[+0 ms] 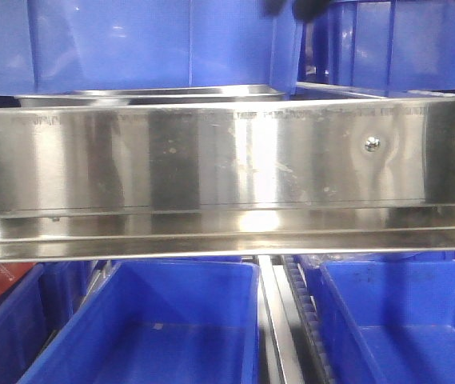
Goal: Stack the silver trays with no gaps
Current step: 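Lower both grippers onto opposite rims of the silver tray, then close both grippers on the tray rims and lift the tray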
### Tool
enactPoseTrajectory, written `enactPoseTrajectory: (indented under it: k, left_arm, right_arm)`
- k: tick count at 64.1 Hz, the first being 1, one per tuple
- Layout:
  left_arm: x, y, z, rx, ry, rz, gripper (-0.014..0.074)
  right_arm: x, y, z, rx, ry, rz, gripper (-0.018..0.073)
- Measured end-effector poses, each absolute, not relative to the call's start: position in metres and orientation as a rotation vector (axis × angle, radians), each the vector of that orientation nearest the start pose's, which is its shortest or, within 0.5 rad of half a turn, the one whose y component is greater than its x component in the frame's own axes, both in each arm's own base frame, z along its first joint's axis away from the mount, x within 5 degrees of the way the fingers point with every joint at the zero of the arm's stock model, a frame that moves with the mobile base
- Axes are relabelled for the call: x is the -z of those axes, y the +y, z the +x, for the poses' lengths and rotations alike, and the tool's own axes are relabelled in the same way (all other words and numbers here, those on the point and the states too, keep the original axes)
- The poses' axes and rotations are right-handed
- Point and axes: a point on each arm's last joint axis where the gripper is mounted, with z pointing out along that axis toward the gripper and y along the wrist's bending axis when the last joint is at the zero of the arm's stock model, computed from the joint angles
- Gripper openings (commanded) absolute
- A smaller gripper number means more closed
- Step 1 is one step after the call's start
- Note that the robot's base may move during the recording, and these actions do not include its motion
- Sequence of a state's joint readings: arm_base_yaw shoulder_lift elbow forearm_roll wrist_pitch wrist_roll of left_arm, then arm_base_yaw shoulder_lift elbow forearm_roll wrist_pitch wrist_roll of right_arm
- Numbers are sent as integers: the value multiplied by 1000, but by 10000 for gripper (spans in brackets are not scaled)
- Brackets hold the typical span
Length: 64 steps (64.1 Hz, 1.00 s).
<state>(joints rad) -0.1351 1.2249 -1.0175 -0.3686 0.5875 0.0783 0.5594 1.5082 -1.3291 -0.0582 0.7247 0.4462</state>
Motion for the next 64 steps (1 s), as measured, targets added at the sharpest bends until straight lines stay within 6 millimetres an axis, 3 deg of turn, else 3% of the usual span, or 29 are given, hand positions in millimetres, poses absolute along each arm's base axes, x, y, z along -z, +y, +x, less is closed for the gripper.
enactPoseTrajectory:
  k: [23, 48, 64]
  left_arm:
    - [-332, -58, 291, 417, 2279, -8, 309]
    - [-327, -60, 299, 420, 2301, -12, 309]
    - [-313, -80, 304, 421, 2343, 74, 309]
  right_arm:
    - [-322, 191, 312, -392, 2453, -162, 223]
    - [-315, 194, 332, -284, 2520, -170, 223]
    - [-306, 191, 336, -259, 2567, -122, 223]
